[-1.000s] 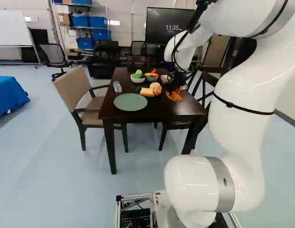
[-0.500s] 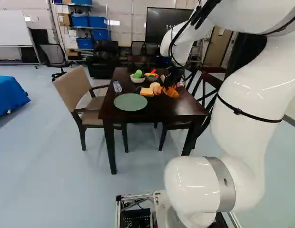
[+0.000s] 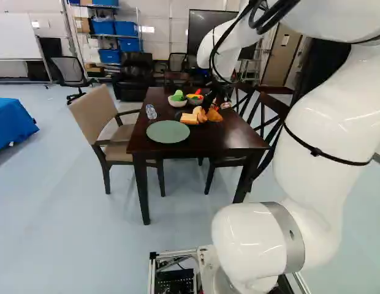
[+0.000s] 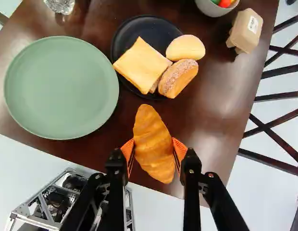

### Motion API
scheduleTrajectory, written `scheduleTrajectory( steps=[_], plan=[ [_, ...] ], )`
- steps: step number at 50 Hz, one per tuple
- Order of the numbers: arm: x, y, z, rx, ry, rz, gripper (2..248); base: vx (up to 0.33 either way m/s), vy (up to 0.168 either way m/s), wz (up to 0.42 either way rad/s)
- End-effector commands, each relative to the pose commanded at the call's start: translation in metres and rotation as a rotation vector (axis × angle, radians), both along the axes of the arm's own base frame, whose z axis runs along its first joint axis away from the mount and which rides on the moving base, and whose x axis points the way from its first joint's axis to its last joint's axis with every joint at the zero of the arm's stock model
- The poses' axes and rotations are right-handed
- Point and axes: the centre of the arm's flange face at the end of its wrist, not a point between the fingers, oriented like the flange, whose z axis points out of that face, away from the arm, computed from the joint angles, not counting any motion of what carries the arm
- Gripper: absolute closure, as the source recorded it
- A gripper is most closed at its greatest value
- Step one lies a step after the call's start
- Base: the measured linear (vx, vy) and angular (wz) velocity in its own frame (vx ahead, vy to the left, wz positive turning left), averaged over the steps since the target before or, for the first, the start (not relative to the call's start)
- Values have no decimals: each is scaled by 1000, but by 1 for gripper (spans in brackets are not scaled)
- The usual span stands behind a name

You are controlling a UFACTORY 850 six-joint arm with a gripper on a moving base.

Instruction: Move the croissant to the empty plate

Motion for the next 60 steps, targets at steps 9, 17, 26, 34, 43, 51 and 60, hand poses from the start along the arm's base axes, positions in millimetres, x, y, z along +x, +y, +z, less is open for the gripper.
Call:
scheduleTrajectory(
  steps=[9, 17, 26, 34, 43, 51, 60],
  plan=[
    [0, 16, 0, 0, 0, 32, 128, 0, 0, 0],
    [-1, 31, 0, 0, 0, 60, 128, 0, 0, 0],
    [-1, 47, 0, 0, 0, 92, 128, 0, 0, 0],
    [-1, 62, 0, 0, 0, 120, 128, 0, 0, 0],
    [-1, 78, 0, 0, -1, 152, 128, 0, 0, 0],
    [-1, 92, 0, 0, -1, 179, 128, 0, 0, 0],
    [-1, 109, 0, 0, -2, 210, 128, 0, 0, 0]
  ],
)
